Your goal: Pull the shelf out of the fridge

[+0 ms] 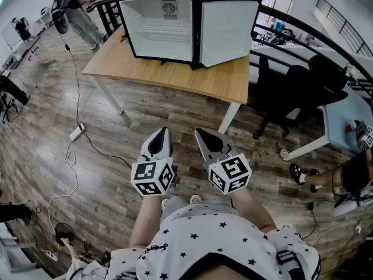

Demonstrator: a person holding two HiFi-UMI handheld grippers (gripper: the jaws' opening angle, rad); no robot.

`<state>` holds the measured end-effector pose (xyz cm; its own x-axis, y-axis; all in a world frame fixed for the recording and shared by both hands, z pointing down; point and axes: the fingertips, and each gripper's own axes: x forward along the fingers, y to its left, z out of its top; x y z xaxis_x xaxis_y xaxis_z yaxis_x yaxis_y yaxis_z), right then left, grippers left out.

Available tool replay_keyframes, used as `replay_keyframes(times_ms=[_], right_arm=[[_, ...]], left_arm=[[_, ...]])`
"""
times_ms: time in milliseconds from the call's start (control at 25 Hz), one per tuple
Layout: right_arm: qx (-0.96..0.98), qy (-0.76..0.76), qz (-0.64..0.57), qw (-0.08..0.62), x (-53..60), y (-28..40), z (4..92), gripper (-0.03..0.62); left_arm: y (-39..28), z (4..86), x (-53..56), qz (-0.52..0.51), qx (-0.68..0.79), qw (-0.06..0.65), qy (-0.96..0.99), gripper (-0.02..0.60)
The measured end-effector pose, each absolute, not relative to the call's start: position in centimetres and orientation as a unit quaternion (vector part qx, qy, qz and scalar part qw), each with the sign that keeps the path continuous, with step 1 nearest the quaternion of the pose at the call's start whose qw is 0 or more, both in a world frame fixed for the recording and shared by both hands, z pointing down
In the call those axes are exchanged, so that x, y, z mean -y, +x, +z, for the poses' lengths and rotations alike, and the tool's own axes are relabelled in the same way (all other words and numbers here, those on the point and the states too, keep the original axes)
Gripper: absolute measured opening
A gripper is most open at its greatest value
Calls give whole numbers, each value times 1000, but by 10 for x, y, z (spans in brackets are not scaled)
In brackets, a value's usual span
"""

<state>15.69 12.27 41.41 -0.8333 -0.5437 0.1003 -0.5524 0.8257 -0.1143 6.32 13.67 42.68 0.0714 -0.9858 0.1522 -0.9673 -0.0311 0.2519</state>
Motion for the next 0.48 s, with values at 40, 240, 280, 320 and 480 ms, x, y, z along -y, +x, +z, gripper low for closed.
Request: replay_keyframes(times_ms=[40,240,280,320,480], right_arm=[[955,286,69,32,-125,157,415,20],[956,283,66,38,-136,158,419,20],[956,283,65,39,-137,159,419,20],[956,283,63,39,-137,160,418,20],[959,272,76,26,-139,162,417,21]], left_arm=[[63,428,-138,-32,681,145,717,5],[65,434,-148,-39,682,155,713,6],[65,434,-150,-42,682,158,713,6],[66,435,-151,-45,682,160,713,5],[71,436,-152,-51,678,165,714,5]])
